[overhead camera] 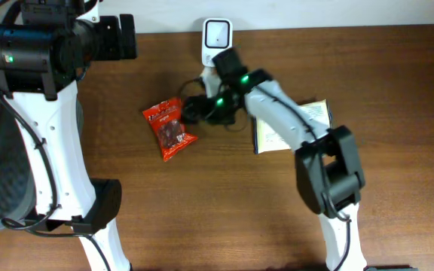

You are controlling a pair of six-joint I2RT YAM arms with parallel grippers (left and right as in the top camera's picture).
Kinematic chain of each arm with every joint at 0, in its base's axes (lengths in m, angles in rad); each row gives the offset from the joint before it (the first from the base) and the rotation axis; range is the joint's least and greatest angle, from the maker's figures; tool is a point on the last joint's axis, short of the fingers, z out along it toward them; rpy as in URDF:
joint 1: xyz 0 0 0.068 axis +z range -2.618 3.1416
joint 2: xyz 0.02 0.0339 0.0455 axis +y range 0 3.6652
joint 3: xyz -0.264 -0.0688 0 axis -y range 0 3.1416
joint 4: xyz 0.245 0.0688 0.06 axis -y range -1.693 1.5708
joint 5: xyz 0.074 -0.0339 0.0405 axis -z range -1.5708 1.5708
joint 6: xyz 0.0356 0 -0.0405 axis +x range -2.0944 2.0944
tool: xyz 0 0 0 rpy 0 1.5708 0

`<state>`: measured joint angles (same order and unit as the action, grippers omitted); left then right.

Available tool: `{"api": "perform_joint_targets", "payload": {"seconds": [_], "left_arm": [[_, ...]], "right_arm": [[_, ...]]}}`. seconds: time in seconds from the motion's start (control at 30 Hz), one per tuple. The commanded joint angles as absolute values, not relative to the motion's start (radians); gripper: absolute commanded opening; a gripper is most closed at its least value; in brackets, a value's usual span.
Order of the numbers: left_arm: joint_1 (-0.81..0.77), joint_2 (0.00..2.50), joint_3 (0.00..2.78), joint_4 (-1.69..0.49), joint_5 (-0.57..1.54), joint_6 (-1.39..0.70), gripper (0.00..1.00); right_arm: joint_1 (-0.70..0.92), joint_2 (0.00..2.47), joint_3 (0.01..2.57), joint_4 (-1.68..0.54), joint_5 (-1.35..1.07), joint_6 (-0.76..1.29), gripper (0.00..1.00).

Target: Scan the item barcode

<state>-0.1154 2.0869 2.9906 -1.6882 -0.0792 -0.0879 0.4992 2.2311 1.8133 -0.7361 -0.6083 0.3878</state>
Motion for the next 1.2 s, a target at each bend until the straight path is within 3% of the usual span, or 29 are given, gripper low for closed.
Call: {"api": "perform_joint_targets", "payload": {"seconds": [0.0, 0.17, 0.2, 0.27, 0.33, 0.37, 0.4, 0.43, 0.6, 0.73, 0.8, 0.87, 1.07, 1.1, 1.17], "left_arm": [[-0.113, 2.077, 2.997, -1.688, -0.083, -0.089, 0.99], [-0.113, 2.077, 2.997, -1.688, -0.084, -0.089, 0.99], [-0.113, 2.077, 2.997, -1.688, -0.083, -0.089, 0.99], [-0.113, 2.077, 2.997, -1.688, -0.084, -0.089, 0.99], [-0.113, 2.077, 2.997, -1.688, -0.083, -0.089, 0.99], [-0.113, 2.077, 2.997, -1.688, -0.083, -0.089, 0.99], [-0.113, 2.077, 2.997, -1.688, -0.083, -0.089, 0.99], [-0.113, 2.077, 2.997, -1.688, -0.083, -0.089, 0.99], [-0.113, 2.077, 2.997, -1.688, -0.083, -0.089, 0.99], [-0.113, 2.077, 2.997, -1.688, -0.083, -0.089, 0.99], [-0.113, 2.077, 2.997, -1.688, -0.083, -0.089, 0.99], [-0.113, 2.077, 2.997, -1.688, -0.083, -0.089, 0.99], [-0.113, 2.077, 2.997, -1.688, -0.083, -0.089, 0.99], [-0.113, 2.077, 2.997, -1.688, -0.083, -0.089, 0.99], [-0.113, 2.077, 2.997, -1.688, -0.083, -0.089, 0.99]], "right_arm": [[0.566, 2.238, 1.718, -0.576, -0.608, 0.552, 0.89], [0.622, 2.263, 1.687, -0.560, -0.402, 0.619, 0.87], [0.622, 2.274, 1.687, -0.560, -0.395, 0.619, 0.83], [0.623, 2.296, 1.687, -0.560, -0.392, 0.619, 0.62], [0.623, 2.300, 1.687, -0.561, -0.400, 0.619, 0.58], [0.620, 2.300, 1.687, -0.561, -0.418, 0.619, 0.30], [0.607, 2.296, 1.687, -0.567, -0.418, 0.618, 0.11], [0.592, 2.286, 1.688, -0.575, -0.418, 0.616, 0.04], [0.455, 2.081, 1.689, -0.698, -0.333, 0.475, 0.04], [0.479, 1.881, 1.689, -0.886, 0.362, 0.422, 0.04], [0.537, 1.904, 1.689, -0.945, 0.724, 0.422, 0.04], [0.579, 1.972, 1.687, -0.946, 0.901, 0.422, 0.04], [0.768, 2.254, 1.687, -0.901, 0.947, 0.347, 0.06], [0.821, 2.264, 1.687, -0.885, 0.948, 0.347, 0.18], [0.904, 2.264, 1.687, -0.860, 0.946, 0.347, 0.62]]}}
